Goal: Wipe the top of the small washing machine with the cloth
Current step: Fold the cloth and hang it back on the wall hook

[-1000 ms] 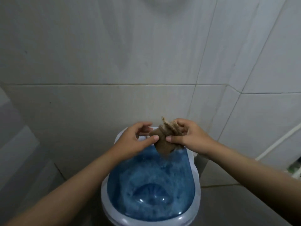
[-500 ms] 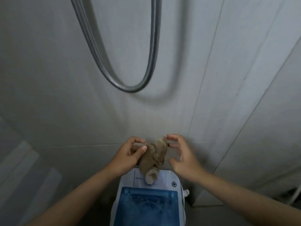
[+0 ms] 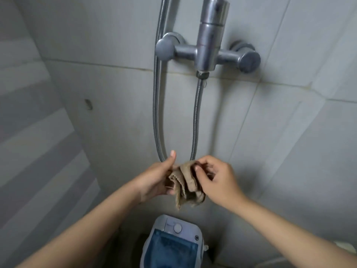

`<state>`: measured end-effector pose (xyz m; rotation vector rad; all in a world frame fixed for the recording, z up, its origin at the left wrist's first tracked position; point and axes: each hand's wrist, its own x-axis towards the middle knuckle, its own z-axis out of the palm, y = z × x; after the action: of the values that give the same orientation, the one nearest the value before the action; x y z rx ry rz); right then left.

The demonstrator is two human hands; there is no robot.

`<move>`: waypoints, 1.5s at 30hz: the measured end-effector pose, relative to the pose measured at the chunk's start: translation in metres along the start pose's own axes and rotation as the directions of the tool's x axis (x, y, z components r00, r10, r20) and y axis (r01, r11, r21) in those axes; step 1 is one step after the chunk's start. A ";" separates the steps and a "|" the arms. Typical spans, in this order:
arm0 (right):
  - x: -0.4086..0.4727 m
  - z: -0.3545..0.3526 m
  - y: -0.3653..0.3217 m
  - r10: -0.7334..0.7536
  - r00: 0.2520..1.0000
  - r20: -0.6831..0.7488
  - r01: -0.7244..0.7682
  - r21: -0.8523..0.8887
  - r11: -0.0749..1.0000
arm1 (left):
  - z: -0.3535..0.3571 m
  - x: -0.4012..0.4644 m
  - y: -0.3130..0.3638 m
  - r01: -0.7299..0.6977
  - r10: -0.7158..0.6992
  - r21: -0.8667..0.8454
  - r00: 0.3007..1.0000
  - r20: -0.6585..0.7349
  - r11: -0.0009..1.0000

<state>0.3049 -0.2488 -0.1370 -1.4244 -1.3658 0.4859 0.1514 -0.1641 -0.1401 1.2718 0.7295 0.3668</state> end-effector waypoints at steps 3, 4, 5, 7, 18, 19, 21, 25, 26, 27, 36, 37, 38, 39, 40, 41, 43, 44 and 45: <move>0.021 -0.012 -0.030 0.089 0.991 -0.101 -0.076 0.130 0.989 | -0.002 -0.018 0.031 -0.126 0.128 0.070 0.991 -0.036 0.990; 0.026 -0.015 -0.037 0.138 0.984 -0.113 -0.116 0.182 0.976 | -0.002 -0.025 0.040 -0.163 0.168 0.118 0.985 -0.040 0.980; 0.031 -0.017 -0.043 0.184 0.976 -0.116 -0.155 0.225 0.962 | -0.002 -0.031 0.047 -0.193 0.205 0.186 0.978 -0.048 0.963; 0.037 -0.018 -0.051 0.233 0.966 -0.117 -0.196 0.261 0.945 | -0.006 -0.036 0.055 -0.215 0.280 0.385 0.953 -0.119 0.898; 0.078 0.051 -0.090 0.135 0.985 0.103 -0.137 0.016 0.990 | -0.064 -0.064 0.068 -0.344 0.581 0.537 0.726 -0.369 0.770; 0.083 0.057 -0.093 0.106 0.985 0.135 -0.101 -0.044 0.994 | -0.078 -0.067 0.070 -0.317 0.584 0.555 0.701 -0.410 0.769; 0.089 0.070 -0.100 0.014 0.981 0.195 0.015 -0.145 0.989 | -0.103 -0.070 0.074 -0.255 0.612 0.626 0.645 -0.457 0.737; 0.100 0.107 -0.114 -0.274 0.878 0.394 0.400 -0.284 0.871 | -0.145 -0.075 0.084 -0.086 0.708 0.813 0.550 -0.443 0.576; 0.104 0.118 -0.115 -0.317 0.834 0.451 0.475 -0.296 0.829 | -0.157 -0.076 0.084 -0.060 0.732 0.845 0.533 -0.423 0.532; 0.110 0.131 -0.114 -0.338 0.800 0.495 0.526 -0.308 0.793 | -0.170 -0.077 0.085 -0.038 0.754 0.872 0.521 -0.400 0.488; 0.177 0.212 -0.107 -0.228 0.736 0.638 0.606 -0.470 0.642 | -0.271 -0.066 0.087 0.075 0.822 0.990 0.551 -0.141 0.119; 0.184 0.220 -0.106 -0.229 0.739 0.634 0.623 -0.513 0.590 | -0.280 -0.062 0.086 0.090 0.810 0.995 0.578 -0.094 0.051; 0.190 0.228 -0.105 -0.219 0.748 0.626 0.627 -0.557 0.545 | -0.287 -0.059 0.085 0.111 0.787 0.994 0.614 -0.058 -0.013; 0.195 0.235 -0.104 -0.237 0.757 0.609 0.634 -0.597 0.493 | -0.294 -0.056 0.084 0.128 0.747 0.991 0.663 -0.055 -0.040; 0.200 0.243 -0.103 -0.284 0.760 0.585 0.647 -0.631 0.428 | -0.301 -0.052 0.083 0.149 0.709 0.988 0.702 -0.069 -0.051; 0.205 0.248 -0.099 -0.327 0.754 0.570 0.657 -0.668 0.351 | -0.311 -0.045 0.082 0.162 0.690 0.984 0.721 -0.065 -0.077; 0.215 0.252 -0.095 -0.340 0.745 0.574 0.654 -0.728 0.206 | -0.323 -0.033 0.083 0.165 0.703 0.973 0.711 -0.007 -0.158; 0.221 0.254 -0.088 -0.358 0.737 0.574 0.653 -0.742 0.154 | -0.324 -0.029 0.084 0.162 0.704 0.974 0.710 -0.002 -0.160; 0.226 0.257 -0.082 -0.361 0.729 0.581 0.656 -0.744 0.126 | -0.322 -0.024 0.088 0.157 0.697 0.982 0.716 -0.041 -0.103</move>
<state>0.1095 0.0383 -0.0787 -1.5686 -2.4714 -0.8410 -0.0707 0.0801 -0.0861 2.9932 1.3707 0.6903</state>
